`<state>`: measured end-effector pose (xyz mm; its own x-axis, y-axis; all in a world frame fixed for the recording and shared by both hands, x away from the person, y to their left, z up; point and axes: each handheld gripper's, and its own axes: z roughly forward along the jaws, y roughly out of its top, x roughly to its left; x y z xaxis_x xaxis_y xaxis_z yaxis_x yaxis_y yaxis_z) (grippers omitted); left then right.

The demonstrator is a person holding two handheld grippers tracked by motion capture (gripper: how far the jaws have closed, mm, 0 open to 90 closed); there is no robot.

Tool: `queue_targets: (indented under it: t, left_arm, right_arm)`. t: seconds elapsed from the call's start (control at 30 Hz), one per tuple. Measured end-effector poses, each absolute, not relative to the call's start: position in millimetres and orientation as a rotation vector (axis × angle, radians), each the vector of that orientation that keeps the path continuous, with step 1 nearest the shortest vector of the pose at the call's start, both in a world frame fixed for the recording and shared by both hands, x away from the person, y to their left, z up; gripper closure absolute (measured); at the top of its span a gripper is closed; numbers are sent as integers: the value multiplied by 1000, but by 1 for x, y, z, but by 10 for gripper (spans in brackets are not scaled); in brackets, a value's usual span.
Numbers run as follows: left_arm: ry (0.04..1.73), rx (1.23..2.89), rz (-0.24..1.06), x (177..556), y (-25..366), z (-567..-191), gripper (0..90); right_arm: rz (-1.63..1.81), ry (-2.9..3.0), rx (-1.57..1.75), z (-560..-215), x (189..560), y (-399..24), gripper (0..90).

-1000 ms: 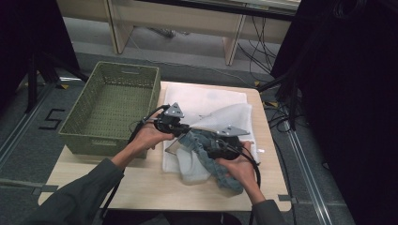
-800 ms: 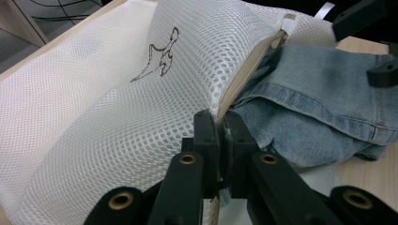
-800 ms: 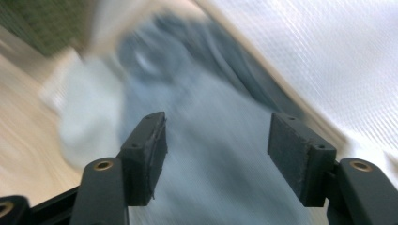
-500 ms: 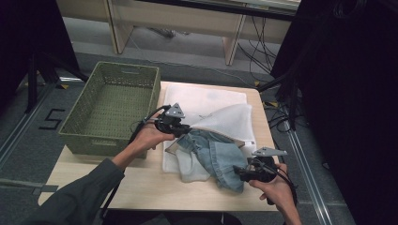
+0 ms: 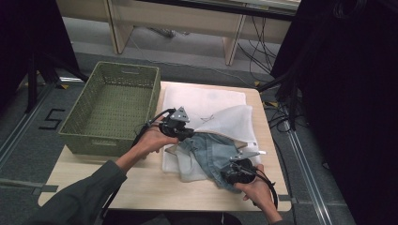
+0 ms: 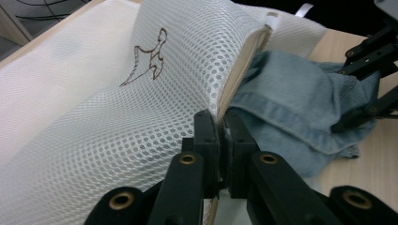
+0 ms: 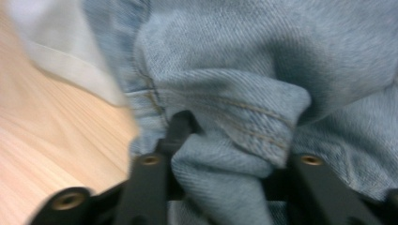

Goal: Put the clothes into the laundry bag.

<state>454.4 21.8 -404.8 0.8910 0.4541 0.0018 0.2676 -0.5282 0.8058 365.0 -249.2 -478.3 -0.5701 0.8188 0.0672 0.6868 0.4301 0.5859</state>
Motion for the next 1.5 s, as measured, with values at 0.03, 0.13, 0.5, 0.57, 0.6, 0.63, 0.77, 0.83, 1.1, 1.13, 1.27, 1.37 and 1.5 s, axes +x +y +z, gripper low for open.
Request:
queue_targets:
  t: [0.03, 0.13, 0.5, 0.57, 0.6, 0.63, 0.77, 0.83, 1.1, 1.13, 1.27, 1.37, 1.5]
  left_arm:
    - [517, 2156, 264, 454, 22, -405, 852]
    - [478, 2174, 268, 450, 18, -402, 852]
    - [523, 2151, 284, 454, 30, -396, 852]
    - [514, 2158, 288, 455, 31, -398, 852]
    - [524, 2154, 277, 456, 32, -399, 850]
    - [524, 2154, 277, 456, 32, -399, 848]
    - [540, 2150, 279, 457, 33, -400, 844]
    - [515, 2167, 290, 459, 35, -399, 843]
    - [540, 2152, 285, 461, 38, -399, 837]
    - [552, 2148, 280, 460, 38, -399, 837]
    - [542, 2153, 286, 460, 38, -399, 837]
    - [545, 2149, 284, 460, 37, -399, 836]
    - [538, 2161, 289, 460, 37, -399, 835]
  right_arm:
    - [845, 2456, 1317, -478, 365, -249, 662]
    - [893, 2443, 1285, -466, 369, -239, 718]
    - [978, 2303, 1292, -441, 439, -204, 732]
    - [941, 2293, 1347, -452, 445, -202, 729]
    - [869, 2322, 1369, -479, 455, -205, 720]
    - [869, 2322, 1369, -479, 455, -205, 720]
    - [914, 2280, 1426, -478, 457, -213, 620]
    - [917, 2287, 1404, -476, 455, -214, 581]
    - [924, 2314, 1317, -444, 420, -228, 386]
    - [910, 2295, 1346, -440, 407, -236, 367]
    - [862, 2282, 1403, -446, 390, -258, 335]
    - [859, 2324, 1401, -453, 385, -267, 331]
    - [871, 2381, 1522, -476, 382, -269, 300]
